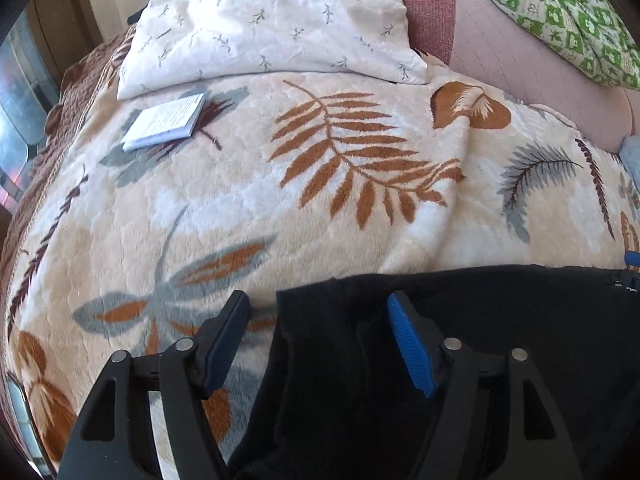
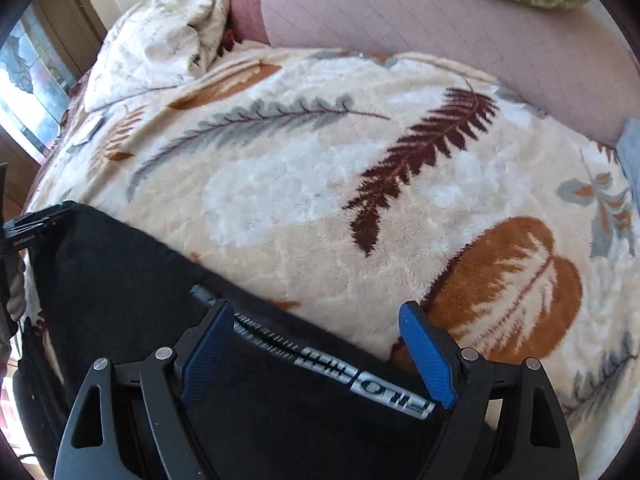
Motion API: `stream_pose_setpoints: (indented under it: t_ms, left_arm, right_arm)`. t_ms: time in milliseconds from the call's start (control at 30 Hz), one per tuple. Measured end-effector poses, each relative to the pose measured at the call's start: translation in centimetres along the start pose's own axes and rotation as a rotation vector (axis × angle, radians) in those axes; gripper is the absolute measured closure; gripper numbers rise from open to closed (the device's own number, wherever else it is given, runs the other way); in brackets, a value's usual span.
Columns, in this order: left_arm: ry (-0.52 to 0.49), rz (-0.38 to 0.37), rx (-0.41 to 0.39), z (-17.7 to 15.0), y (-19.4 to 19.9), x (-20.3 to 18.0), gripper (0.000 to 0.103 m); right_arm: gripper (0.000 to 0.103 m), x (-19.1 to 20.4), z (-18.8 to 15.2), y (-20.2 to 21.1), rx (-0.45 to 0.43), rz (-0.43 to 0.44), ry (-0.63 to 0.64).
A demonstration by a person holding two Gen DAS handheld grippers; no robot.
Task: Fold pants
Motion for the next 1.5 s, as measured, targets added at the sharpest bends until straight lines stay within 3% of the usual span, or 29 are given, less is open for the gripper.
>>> stream_pose_setpoints:
  t_ms: [133, 200, 267, 300, 333, 367, 400, 433, 500, 767, 933, 1167, 1500]
  left_arm:
    - [-0.017, -0.01, -0.007, 0.2, -0.7, 0.2, 0.022]
    - [-0.009, -0.028, -0.009, 0.2, -0.8, 0.3, 0.022]
    - [-0.013, -0.033, -0.016, 0.1, -0.7, 0.2, 0.028]
    - [-0.022, -0.055, -0.022, 0.0, -0.5, -0.1, 0.048]
    - [-0.035, -0.087, -0.026, 0.0, -0.2, -0.7, 0.076]
    - [-0.045, -0.126, -0.019, 0.0, 0.2, -1.3, 0.088]
    - [-0.052, -0.136, -0.017, 0.0, 0.6, -1.7, 0.089]
    - [-0.078, -0.107, -0.036, 0.1, 1.3, -2.2, 0.089]
    - [-0.106, -0.093, -0.05, 0.1, 2.1, -2.8, 0.089]
    - [-0.094, -0.096, -0.142, -0.5, 8.1, -2.3, 0.089]
    - [-0.114, -0.11, -0.212, -2.8, 12.5, -2.7, 0.089]
    - [-0.097, -0.128, -0.237, -8.7, 15.1, -2.0, 0.089]
    - [-0.044, -0.139, -0.224, -16.0, 16.3, -0.8, 0.089]
  right_arm:
    - [0.013, 0.1, -0.3, -0.6, 0.021, 0.046, 0.023]
    - [0.014, 0.7, -0.8, -0.6, 0.03, 0.048, 0.073]
    - [0.018, 1.6, -1.3, -0.7, 0.038, 0.023, 0.136]
    - [0.023, 1.9, -1.4, -0.8, 0.035, 0.009, 0.16]
    - [0.042, 2.3, -1.5, -0.6, 0.027, 0.026, 0.168]
    - [0.054, 2.5, -1.5, -0.2, 0.022, 0.052, 0.166]
    - [0.072, 2.8, -1.5, 0.1, 0.024, 0.075, 0.159]
    - [0.082, 3.0, -1.6, 0.4, 0.028, 0.097, 0.153]
    - [0.086, 3.5, -1.9, 0.8, 0.026, 0.095, 0.158]
    - [0.089, 4.4, -2.7, 6.4, -0.094, 0.048, 0.114]
    - [0.089, 6.2, -4.6, 10.9, -0.162, -0.009, 0.137]
    - [0.089, 8.8, -10.1, 14.7, -0.19, -0.073, 0.204]
    - [0.09, 12.2, -18.3, 16.1, -0.157, -0.087, 0.26]
Point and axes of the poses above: each gripper's, at about its wrist camera, not at the fingertips, and y roughly against the way its jaws point, x to its left, z to its top, the point moved 4 cm from there along -y, roughly the way its jaws point, and after that the axes turned 1 degree about -z, right-handed, at the moved point
